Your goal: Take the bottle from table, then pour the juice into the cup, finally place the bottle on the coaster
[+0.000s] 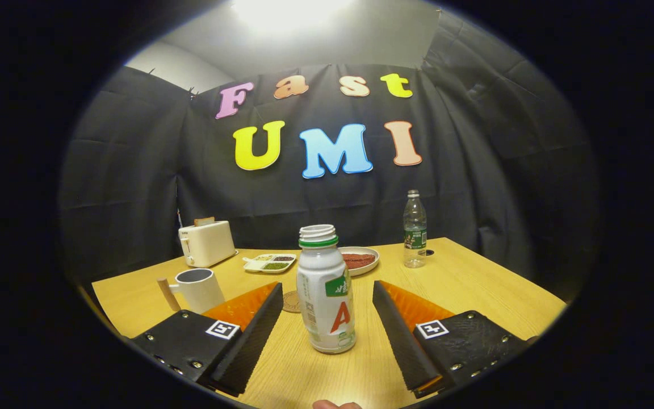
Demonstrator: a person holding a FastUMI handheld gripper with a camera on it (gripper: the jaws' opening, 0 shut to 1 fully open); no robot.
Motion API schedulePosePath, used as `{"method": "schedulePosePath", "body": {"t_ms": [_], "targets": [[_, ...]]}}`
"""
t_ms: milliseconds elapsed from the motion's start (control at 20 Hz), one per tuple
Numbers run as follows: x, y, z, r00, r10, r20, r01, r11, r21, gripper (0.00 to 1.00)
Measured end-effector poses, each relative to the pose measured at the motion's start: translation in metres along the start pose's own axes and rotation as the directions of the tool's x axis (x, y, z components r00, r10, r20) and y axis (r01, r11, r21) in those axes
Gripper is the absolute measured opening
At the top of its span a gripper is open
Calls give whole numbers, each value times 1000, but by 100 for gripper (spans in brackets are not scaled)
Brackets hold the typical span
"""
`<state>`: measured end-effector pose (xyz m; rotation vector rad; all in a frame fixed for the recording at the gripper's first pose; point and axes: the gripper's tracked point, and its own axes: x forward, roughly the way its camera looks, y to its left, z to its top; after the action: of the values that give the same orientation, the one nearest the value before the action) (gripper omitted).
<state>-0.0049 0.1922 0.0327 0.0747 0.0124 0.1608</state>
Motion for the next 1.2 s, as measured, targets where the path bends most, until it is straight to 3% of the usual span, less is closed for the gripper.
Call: {"method": "schedulePosePath", "body": {"t_ms": [300, 850, 1000, 1200], "targets": [[35, 7, -14, 999, -35, -4, 35, 999, -9, 98], [71, -8, -38, 982, -184, -47, 184, 983, -10, 97], [75, -7, -38, 982, -183, -46, 182, 983, -19, 75], [76, -2, -36, 985, -162, -55, 159, 986, -51, 71]]}}
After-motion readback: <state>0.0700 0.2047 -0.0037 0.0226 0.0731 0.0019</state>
